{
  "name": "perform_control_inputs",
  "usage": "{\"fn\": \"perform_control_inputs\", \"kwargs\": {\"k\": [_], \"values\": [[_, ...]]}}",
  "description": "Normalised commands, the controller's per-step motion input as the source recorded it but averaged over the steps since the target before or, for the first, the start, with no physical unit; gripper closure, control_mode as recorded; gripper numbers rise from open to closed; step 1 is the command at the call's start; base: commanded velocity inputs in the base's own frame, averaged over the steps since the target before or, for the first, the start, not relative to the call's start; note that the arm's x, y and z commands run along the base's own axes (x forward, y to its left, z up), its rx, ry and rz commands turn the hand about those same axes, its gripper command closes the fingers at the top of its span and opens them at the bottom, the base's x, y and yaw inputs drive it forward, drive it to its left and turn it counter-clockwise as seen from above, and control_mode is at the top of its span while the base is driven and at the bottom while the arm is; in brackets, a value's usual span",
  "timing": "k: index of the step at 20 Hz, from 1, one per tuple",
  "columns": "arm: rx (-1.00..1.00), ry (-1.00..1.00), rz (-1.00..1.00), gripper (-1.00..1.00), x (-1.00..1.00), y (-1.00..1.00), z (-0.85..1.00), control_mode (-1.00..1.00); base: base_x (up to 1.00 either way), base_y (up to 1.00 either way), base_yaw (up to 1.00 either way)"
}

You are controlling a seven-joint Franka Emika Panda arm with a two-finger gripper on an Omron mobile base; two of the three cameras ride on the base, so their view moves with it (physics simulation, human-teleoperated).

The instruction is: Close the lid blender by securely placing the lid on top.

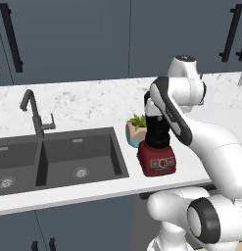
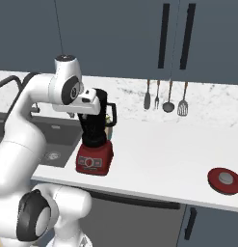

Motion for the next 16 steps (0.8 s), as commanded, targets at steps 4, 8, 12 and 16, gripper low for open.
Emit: {"fn": "perform_control_inputs", "kwargs": {"k": [4,8,12,16], "values": [[0.00,0.00,-0.01,-1.00,-0.41,-0.17,0.00,-1.00,0.00,0.00,0.00],[0.01,0.00,-0.15,-1.00,-1.00,-0.86,-0.08,-1.00,0.00,0.00,0.00],[0.02,0.00,-0.10,-1.00,-1.00,-1.00,-0.14,-1.00,0.00,0.00,0.00],[0.00,0.00,-0.02,-1.00,-0.99,-1.00,-0.13,-1.00,0.00,0.00,0.00]]}}
